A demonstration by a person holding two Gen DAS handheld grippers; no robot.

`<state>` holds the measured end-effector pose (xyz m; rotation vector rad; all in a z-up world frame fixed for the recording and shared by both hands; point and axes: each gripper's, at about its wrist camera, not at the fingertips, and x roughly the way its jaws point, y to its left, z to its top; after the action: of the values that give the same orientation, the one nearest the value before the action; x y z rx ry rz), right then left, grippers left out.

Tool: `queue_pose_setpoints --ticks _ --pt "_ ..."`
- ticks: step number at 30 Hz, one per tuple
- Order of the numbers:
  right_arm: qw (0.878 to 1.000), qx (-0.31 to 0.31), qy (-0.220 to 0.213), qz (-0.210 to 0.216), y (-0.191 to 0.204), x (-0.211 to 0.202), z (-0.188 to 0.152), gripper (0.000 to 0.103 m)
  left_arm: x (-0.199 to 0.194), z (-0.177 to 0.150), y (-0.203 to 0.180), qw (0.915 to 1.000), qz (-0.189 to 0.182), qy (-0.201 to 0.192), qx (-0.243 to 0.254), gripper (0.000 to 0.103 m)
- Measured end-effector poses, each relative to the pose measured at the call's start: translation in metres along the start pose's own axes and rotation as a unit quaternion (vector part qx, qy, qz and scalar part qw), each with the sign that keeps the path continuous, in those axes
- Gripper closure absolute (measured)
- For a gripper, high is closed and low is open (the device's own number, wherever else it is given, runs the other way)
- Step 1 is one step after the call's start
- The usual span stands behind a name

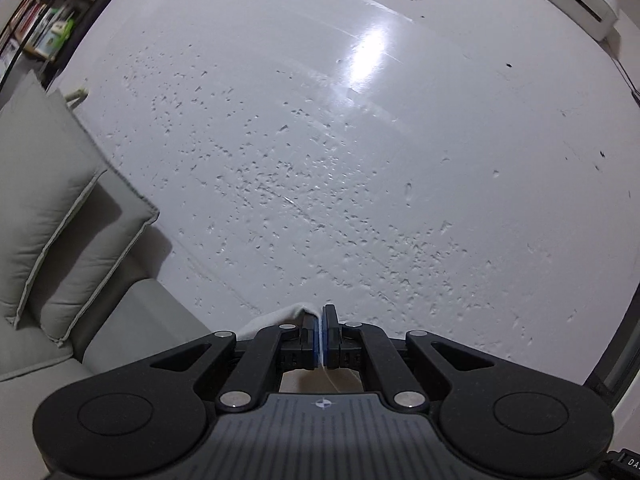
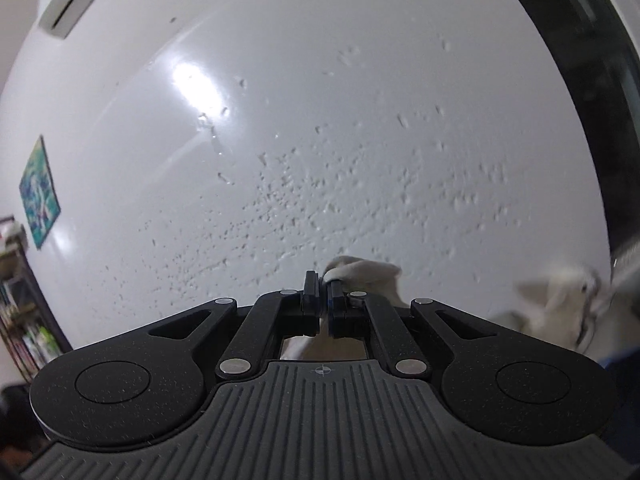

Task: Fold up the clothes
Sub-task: 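Lower the hoodie flat onto the sofa and open both grippers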

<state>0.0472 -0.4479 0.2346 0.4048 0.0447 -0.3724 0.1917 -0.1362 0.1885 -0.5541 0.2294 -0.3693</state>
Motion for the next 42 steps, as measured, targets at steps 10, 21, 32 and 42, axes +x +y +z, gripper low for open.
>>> queue_pose_setpoints --ticks 10,21,32,42 --pt "0.98 0.058 0.178 -0.07 -0.099 -0.012 -0.186 0.1 -0.025 -0.173 0.098 0.9814 0.124 0.141 0.041 0.103" --pt "0.935 0.085 0.306 -0.155 -0.165 -0.096 -0.357 0.102 -0.075 -0.306 0.194 0.9222 0.238 0.3 0.055 0.103" --pt "0.911 0.079 0.372 -0.161 -0.18 -0.123 -0.375 0.088 -0.116 -0.308 0.182 0.9051 0.24 0.324 0.134 0.076" --pt "0.895 0.062 0.433 -0.083 -0.159 -0.076 -0.407 0.088 -0.086 -0.37 0.126 0.8943 0.053 0.391 0.211 0.072"
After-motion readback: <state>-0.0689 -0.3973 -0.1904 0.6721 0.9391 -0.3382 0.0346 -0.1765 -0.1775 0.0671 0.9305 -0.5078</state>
